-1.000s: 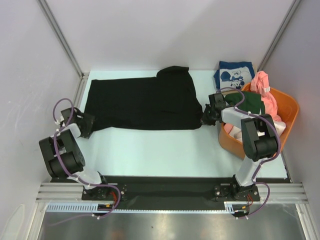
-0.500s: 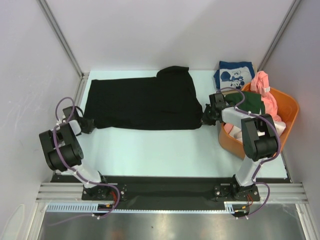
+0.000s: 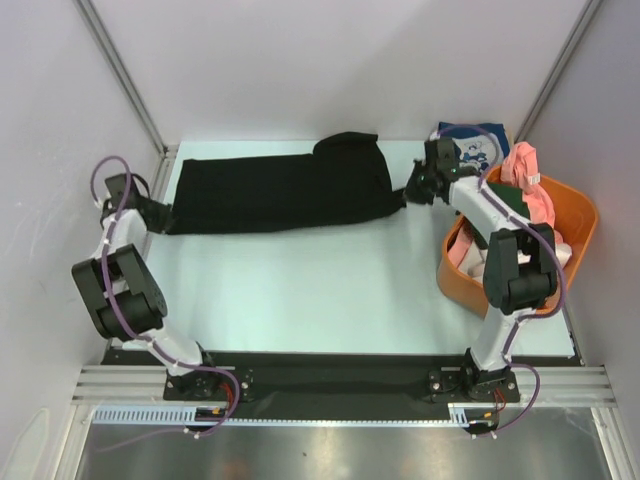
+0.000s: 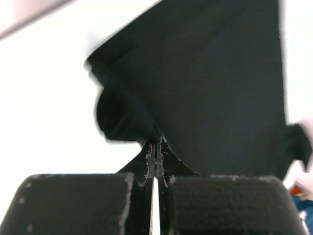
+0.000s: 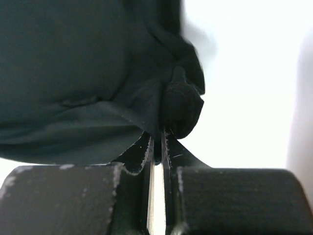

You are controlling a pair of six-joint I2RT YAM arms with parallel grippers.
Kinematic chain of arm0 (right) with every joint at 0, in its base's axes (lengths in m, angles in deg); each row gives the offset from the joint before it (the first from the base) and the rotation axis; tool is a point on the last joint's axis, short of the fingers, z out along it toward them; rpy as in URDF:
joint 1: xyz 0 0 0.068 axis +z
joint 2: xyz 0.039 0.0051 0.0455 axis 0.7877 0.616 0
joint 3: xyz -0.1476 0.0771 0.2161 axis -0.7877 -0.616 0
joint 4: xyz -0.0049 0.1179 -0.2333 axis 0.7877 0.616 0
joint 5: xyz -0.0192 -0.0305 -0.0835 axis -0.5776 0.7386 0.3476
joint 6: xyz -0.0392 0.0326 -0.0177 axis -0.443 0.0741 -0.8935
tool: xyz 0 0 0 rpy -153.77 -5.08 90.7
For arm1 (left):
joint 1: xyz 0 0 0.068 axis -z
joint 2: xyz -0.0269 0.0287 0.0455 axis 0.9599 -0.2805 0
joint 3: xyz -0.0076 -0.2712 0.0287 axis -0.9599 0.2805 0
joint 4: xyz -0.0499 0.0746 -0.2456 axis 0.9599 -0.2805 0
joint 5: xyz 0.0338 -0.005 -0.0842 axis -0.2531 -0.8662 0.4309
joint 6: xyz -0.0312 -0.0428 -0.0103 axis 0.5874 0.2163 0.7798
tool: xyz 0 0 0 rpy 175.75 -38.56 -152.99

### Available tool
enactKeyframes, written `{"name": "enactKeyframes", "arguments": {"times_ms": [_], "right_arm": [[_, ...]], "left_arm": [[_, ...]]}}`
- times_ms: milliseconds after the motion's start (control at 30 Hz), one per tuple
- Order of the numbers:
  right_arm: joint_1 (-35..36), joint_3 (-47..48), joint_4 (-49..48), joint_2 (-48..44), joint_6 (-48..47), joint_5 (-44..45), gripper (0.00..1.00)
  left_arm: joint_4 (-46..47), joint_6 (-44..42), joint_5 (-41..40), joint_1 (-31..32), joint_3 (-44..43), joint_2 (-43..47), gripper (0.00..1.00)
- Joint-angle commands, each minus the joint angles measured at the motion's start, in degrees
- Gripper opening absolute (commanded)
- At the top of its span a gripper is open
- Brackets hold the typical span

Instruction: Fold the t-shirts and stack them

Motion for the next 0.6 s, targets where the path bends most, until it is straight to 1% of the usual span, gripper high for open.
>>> {"name": "enactKeyframes", "arguments": {"times_ms": [0,33,100,133,200,233,267,333,367,400,567], "right_arm": [[-2.01,9.91,6.74,-4.64,-3.07,3.95,0.00],[-2.45,10.45,8.85,-5.79,-2.98,4.67,0.00],[-3.33,7.66,9.57,-10.60,-2.02,5.73,0.00],[-3.42,1.99,9.05,-12.46,-1.67,5.91,0.00],[-3.51,-4.89,6.77,-17.72,0.26,5.21,0.00],[-3.51,-13.02,5.45,-19.32,0.88,4.51,0.00],[-3.51,-16.58,4.05,-20.73,1.58,3.63,0.00],[-2.98,-25.62,1.40,-24.59,3.16,2.83,0.00],[-2.63,-28.02,0.96,-25.83,3.52,2.83,0.00],[-2.46,-29.78,0.87,-26.89,3.70,3.27,0.00],[-1.40,-36.73,3.85,-34.43,4.40,6.25,0.00]], "left_arm": [[-5.23,-3.12,-1.30,-0.01,-6.72,6.83,0.00],[-6.29,-3.73,-2.19,-0.36,-6.47,9.04,0.00],[-6.56,-3.91,-1.06,-2.55,-3.14,12.91,0.00],[-6.47,-4.35,-0.09,-3.69,-1.21,16.67,0.00],[-6.56,-5.31,1.84,-7.38,5.47,20.12,0.00],[-6.30,-5.67,2.37,-8.52,8.19,23.01,0.00],[-5.86,-5.93,3.51,-11.14,13.87,24.52,0.00],[-4.02,-6.98,6.32,-14.40,19.09,27.41,0.00],[-3.75,-7.51,6.77,-15.29,22.94,27.78,0.00],[-3.83,-8.04,6.94,-16.08,24.37,28.04,0.00],[-5.68,-10.68,9.14,-20.30,28.33,28.92,0.00]]}}
